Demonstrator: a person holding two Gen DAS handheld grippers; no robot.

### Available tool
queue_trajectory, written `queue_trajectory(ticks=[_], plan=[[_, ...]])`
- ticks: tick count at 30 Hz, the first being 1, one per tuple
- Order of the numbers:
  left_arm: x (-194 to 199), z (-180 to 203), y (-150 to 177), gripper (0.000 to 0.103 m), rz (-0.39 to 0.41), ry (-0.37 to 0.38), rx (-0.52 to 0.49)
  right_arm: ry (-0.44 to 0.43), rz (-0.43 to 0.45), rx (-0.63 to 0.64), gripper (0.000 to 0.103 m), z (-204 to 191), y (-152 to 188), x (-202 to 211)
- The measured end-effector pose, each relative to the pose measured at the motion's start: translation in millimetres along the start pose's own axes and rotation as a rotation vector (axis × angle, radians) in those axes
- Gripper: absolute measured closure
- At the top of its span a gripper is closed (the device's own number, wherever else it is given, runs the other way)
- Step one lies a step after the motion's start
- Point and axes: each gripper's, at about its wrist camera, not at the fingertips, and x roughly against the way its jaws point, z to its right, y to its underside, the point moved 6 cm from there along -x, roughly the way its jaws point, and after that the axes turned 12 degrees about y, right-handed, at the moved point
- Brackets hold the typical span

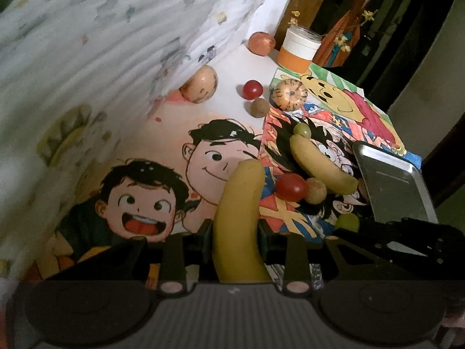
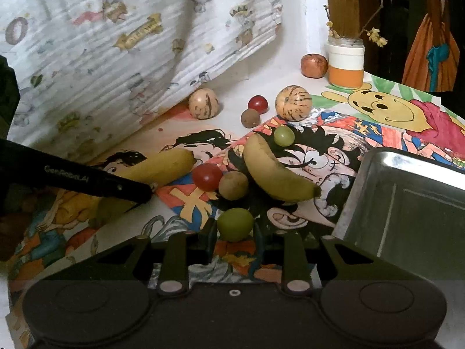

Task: Organize fruits
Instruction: 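Close the left tool on the banana while the right tool grasps the green grape, then carry the banana in the left tool and grape in the right tool over the tray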

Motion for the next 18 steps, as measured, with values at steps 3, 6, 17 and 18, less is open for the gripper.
queue_trajectory(ticks=[3, 6, 17, 18], plan=[[5, -2, 3, 0.068, 0.006, 0.019, 0.055, 0.0, 0.004, -0.002, 0.074, 3, 2, 8], [11, 2, 7, 0.068, 0.017, 0.027, 0.071, -0.001, 0.016, -0.003, 0.074, 6, 4, 17], [25, 41, 4, 0.068, 0.045, 0.077, 0.056, 0.046, 0.073, -0.042, 0.074, 38, 5, 45], [22, 48, -1, 0.068, 0.048, 0.085, 0.051, 0.058, 0.077, -0.051, 0.074, 45, 4, 46]])
